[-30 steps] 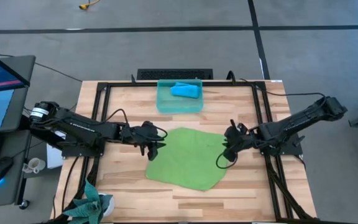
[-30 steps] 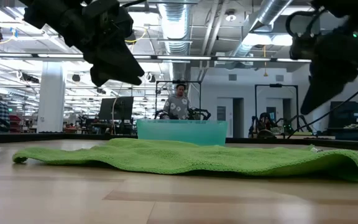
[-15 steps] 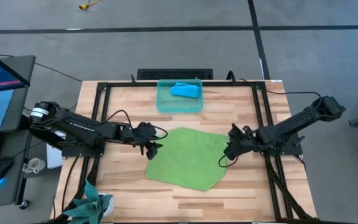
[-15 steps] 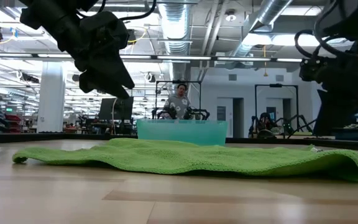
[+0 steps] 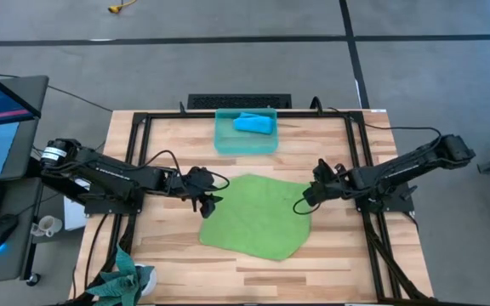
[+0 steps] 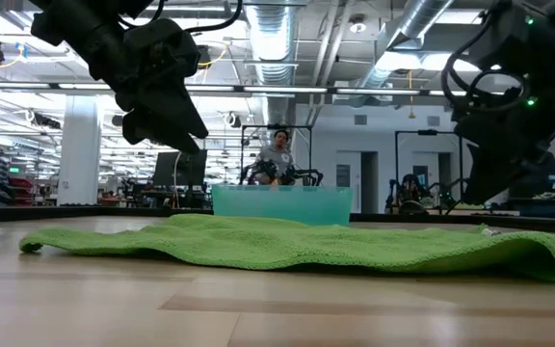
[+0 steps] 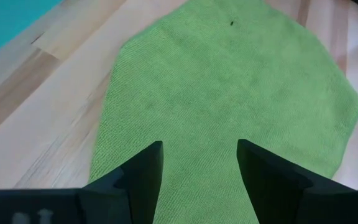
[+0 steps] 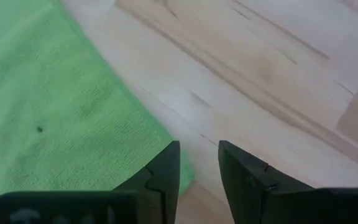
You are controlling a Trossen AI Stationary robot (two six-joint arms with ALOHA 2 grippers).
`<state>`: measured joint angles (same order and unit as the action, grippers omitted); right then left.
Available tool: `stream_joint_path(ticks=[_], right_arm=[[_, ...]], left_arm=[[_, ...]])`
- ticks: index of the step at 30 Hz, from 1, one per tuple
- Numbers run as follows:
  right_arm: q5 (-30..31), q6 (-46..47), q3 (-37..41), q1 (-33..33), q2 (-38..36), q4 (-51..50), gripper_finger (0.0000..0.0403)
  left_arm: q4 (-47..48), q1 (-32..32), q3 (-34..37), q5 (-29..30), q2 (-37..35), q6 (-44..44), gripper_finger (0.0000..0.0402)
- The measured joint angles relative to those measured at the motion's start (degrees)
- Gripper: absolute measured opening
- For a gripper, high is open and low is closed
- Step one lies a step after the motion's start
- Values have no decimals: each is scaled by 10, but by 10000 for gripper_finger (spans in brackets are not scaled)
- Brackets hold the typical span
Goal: Roll microfiber towels into tight, uniform cylinder then place into a basket
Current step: Fold the green microfiber cloth
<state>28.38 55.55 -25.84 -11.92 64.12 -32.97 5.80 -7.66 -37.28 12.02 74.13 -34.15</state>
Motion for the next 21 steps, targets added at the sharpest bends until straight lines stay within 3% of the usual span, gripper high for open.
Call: stream_joint_path(ticks=[10,21], right_arm=[[-4,0,61,4,0,92,131],[-37,-1,86,4,0,122,131]], left_arm=[[19,0,0,0,0,0,198],[35,0,0,8,0,-1,198]])
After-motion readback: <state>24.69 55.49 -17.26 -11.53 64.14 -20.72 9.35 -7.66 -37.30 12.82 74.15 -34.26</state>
